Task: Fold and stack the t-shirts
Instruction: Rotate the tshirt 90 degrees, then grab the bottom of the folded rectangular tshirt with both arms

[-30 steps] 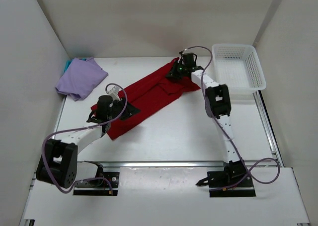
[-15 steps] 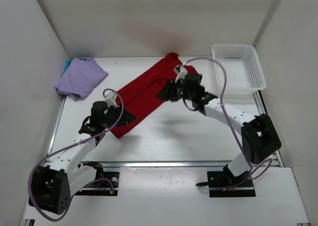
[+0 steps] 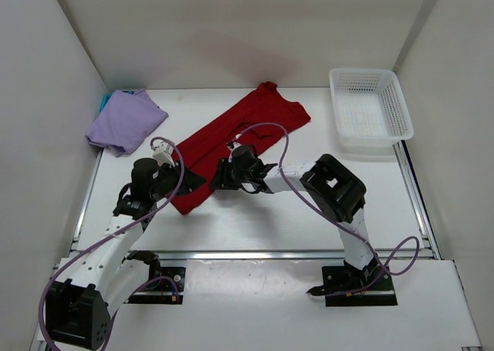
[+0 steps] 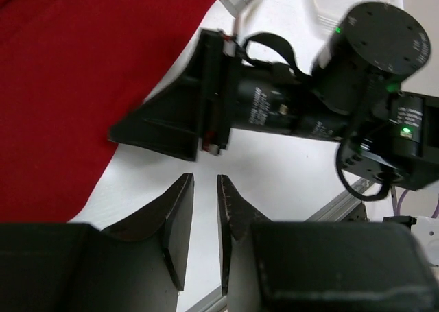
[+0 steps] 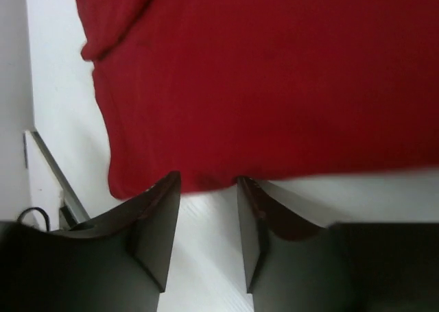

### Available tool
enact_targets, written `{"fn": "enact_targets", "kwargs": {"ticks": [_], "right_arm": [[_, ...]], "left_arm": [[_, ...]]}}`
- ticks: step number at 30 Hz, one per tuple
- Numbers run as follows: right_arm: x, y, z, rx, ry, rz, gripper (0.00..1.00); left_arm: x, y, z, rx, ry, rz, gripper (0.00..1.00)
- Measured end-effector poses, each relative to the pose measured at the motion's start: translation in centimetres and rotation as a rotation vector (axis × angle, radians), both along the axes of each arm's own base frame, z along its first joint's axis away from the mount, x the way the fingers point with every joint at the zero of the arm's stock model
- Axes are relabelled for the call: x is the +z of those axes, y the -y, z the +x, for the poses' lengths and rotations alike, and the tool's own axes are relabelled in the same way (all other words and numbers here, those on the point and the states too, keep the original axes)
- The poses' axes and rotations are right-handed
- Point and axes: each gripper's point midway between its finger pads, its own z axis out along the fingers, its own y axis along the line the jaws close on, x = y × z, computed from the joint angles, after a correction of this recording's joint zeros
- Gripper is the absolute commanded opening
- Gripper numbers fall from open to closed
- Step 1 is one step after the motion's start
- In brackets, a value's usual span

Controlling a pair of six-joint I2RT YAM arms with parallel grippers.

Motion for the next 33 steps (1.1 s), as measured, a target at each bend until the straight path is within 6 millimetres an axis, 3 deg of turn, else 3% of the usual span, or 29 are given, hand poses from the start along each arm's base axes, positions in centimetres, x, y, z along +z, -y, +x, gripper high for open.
{"fn": "enact_targets", "kwargs": {"ticks": [1, 3, 4, 5, 8, 10, 12, 15, 16, 18, 19, 21, 25, 27, 28, 30, 31, 33], "right_arm": [[0.0, -0.7, 0.4, -0.002, -0.005, 0.012, 0.32], [-0.3, -1.7, 0.9, -0.005, -0.021, 0.032, 0.18], [-0.5, -1.9, 1.1, -0.011, -0.036, 0.041, 0.05], [-0.8, -2.0, 1.2, -0.012, -0.046, 0.046, 0.0], [-1.1, -1.1, 1.3, -0.03, -0.081, 0.062, 0.0], [-1.0, 0.6, 0.9, -0.044, -0.083, 0.06, 0.0], [-1.0, 4.3, -0.4, -0.07, -0.102, 0.033, 0.0], [-1.1, 13.2, -2.4, -0.158, -0.128, -0.011, 0.03], [-1.1, 16.3, -3.0, -0.198, -0.145, -0.018, 0.08], [-1.0, 22.1, -3.4, -0.302, -0.147, -0.026, 0.33], [-0.8, 24.2, -3.7, -0.347, -0.148, -0.031, 0.38], [-0.3, 26.6, -5.0, -0.37, -0.126, -0.042, 0.48], [1.6, 27.5, -8.3, -0.347, -0.046, -0.056, 0.47], [2.2, 27.8, -9.8, -0.357, -0.011, -0.047, 0.45], [2.2, 28.0, -10.7, -0.365, -0.007, -0.043, 0.44], [1.3, 28.5, -12.4, -0.388, -0.033, -0.043, 0.42], [0.8, 28.6, -13.1, -0.394, -0.043, -0.046, 0.41], [-0.3, 28.2, -15.0, -0.382, -0.093, -0.063, 0.4]], "left_arm": [[0.0, 0.0, 0.0, 0.0, -0.001, 0.001, 0.31], [-0.1, 0.0, -0.1, -0.001, -0.004, 0.003, 0.31], [-0.2, 0.0, -0.1, -0.002, -0.004, 0.006, 0.31], [-0.2, -0.1, -0.1, -0.003, -0.005, 0.008, 0.31], [-0.4, -0.1, -0.2, -0.007, -0.012, 0.014, 0.31], [-0.7, 0.0, -0.3, -0.011, -0.019, 0.018, 0.3], [-1.1, 0.2, -0.3, -0.021, -0.031, 0.025, 0.3], [-1.9, 1.2, -0.8, -0.057, -0.054, 0.041, 0.3], [-2.3, 1.8, -1.2, -0.075, -0.062, 0.051, 0.3], [-2.9, 3.0, -2.0, -0.12, -0.075, 0.073, 0.33], [-3.4, 3.6, -2.7, -0.147, -0.083, 0.091, 0.37], [-4.3, 4.4, -3.8, -0.185, -0.1, 0.132, 0.42], [-6.5, 5.2, -5.8, -0.242, -0.133, 0.244, 0.5], [-8.2, 5.3, -7.0, -0.267, -0.167, 0.321, 0.65], [-9.0, 5.3, -7.6, -0.284, -0.186, 0.354, 0.68], [-10.3, 5.3, -8.6, -0.31, -0.22, 0.401, 0.93], [-10.7, 5.4, -8.9, -0.322, -0.233, 0.416, 0.99], [-11.3, 5.3, -9.3, -0.324, -0.254, 0.425, 0.99]]}}
